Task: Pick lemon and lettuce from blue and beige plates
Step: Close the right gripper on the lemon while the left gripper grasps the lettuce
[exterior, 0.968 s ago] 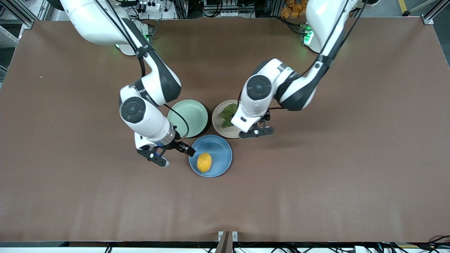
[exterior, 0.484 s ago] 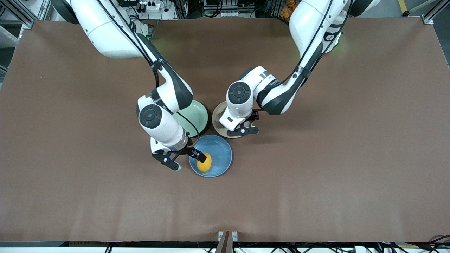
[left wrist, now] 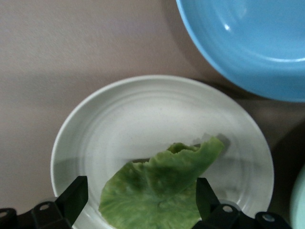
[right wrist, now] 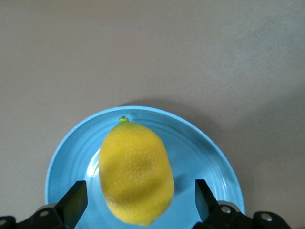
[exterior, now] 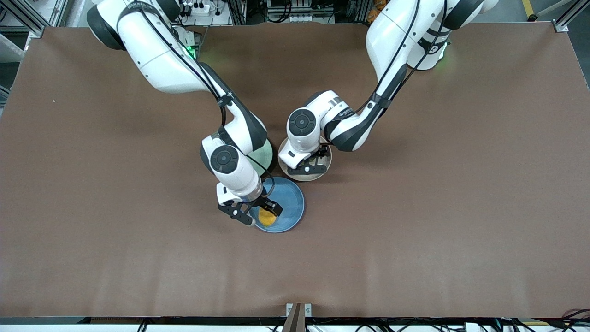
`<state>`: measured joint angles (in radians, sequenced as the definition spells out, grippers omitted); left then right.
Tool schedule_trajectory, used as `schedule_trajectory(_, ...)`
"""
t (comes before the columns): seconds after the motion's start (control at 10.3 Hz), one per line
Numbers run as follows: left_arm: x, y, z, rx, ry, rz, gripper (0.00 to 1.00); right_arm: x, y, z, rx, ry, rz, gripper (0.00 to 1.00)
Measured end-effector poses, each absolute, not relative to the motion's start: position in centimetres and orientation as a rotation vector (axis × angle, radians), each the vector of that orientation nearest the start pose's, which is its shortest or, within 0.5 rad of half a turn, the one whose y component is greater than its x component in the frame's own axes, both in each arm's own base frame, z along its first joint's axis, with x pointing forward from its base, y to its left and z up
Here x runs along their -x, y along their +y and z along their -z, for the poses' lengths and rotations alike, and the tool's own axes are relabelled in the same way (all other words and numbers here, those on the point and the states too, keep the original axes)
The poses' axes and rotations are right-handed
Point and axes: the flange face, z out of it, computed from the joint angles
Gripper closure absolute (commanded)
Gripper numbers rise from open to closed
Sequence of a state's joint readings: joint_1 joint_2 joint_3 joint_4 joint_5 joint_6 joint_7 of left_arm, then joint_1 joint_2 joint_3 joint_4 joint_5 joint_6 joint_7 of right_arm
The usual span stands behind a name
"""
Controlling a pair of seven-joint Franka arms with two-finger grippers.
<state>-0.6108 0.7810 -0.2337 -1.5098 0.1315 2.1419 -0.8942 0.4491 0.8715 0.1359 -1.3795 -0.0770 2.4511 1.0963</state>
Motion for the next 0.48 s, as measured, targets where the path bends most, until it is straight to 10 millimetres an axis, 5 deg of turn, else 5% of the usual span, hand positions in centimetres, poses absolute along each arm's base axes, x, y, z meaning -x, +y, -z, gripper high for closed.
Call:
schedule_trajectory(0.19, -47.9, -50.7, -18.7, 3.084, -0.026, -0.201, 0.0, -63.9, 40.4, -19.8, 2.863, 0.748, 0.157, 0.07)
schedule_trajectory(0.29, -47.7, -51.0, -18.2, 3.093, -0.02, -0.195, 0.0, -64.1, 40.5, -19.4, 2.864, 0.747, 0.163, 0.28)
schedule_trajectory(0.39, -47.6, -51.3, -18.0, 3.098, -0.014, -0.191, 0.26, -64.3, 40.5, -19.3, 2.868, 0.745, 0.173, 0.55)
schedule_trajectory(0.48, -47.4, -51.4, -17.9, 3.098, -0.01, -0.191, 0.67, -64.4, 40.3, -19.3, 2.869, 0.745, 0.177, 0.63)
